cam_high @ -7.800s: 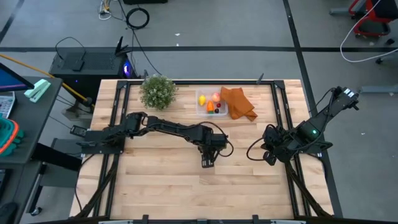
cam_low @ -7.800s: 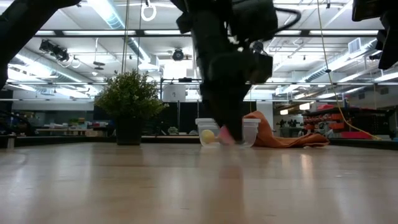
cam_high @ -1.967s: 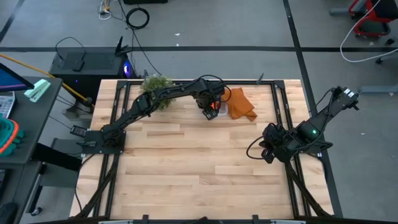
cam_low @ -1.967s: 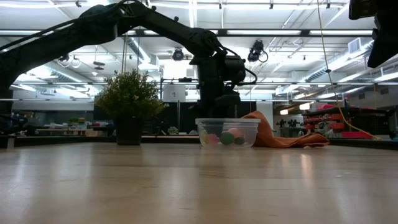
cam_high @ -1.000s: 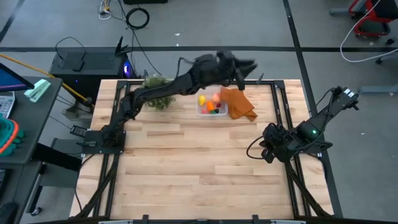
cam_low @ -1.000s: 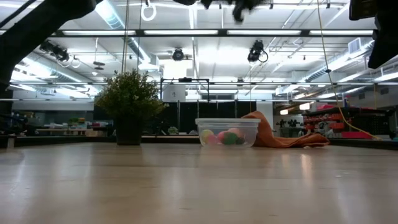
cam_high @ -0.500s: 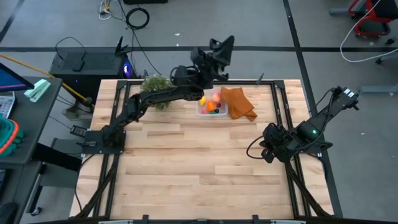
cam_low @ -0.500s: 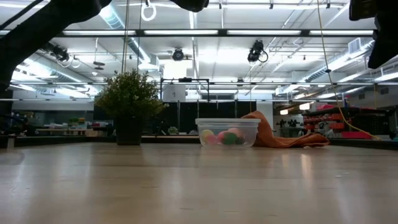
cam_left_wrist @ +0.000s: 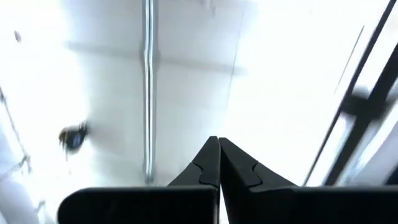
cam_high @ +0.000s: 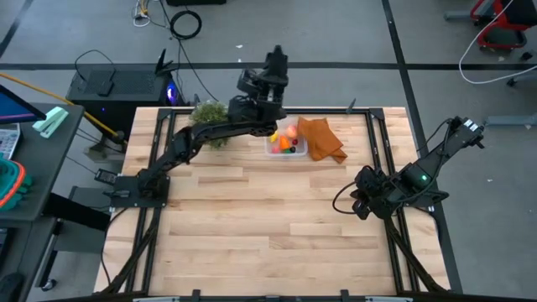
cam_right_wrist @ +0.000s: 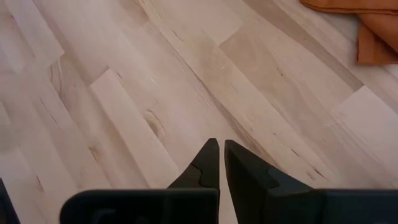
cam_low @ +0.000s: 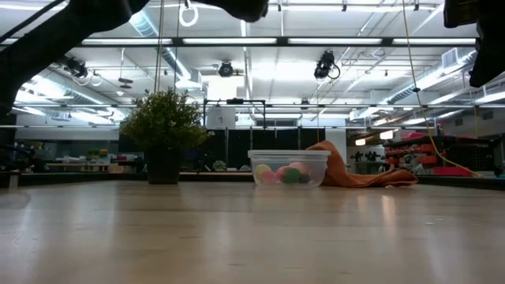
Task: Pick and placing Produce into tupperware
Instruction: Return to Home Position
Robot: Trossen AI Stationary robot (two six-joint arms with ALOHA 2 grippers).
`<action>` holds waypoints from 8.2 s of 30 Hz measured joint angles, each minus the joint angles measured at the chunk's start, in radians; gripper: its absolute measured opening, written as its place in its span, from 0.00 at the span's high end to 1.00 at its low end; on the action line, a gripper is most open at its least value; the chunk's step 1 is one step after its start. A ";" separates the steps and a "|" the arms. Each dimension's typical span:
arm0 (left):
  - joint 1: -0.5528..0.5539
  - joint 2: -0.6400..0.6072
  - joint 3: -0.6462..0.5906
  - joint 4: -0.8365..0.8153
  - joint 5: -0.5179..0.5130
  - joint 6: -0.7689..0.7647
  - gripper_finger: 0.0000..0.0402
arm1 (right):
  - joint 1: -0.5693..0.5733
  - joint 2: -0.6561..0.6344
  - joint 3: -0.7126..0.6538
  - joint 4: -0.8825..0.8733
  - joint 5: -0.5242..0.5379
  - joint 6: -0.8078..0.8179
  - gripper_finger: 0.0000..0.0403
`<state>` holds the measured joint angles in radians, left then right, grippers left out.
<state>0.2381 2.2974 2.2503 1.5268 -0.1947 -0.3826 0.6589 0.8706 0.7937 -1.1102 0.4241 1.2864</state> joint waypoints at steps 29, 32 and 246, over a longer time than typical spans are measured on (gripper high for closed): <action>0.030 0.159 -0.001 0.045 0.150 -0.163 1.00 | 0.000 -0.002 0.000 -0.001 -0.010 0.056 1.00; 0.046 0.167 -0.001 0.045 0.143 -0.234 1.00 | 0.000 -0.002 0.000 -0.002 -0.010 0.050 1.00; -0.229 -2.108 -2.244 -1.475 0.244 0.187 0.91 | 0.092 -0.336 -0.558 1.385 0.357 -0.293 1.00</action>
<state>0.0090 0.1898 0.0059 0.0513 0.0491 -0.1955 0.7511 0.5345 0.2352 0.2750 0.7807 0.9930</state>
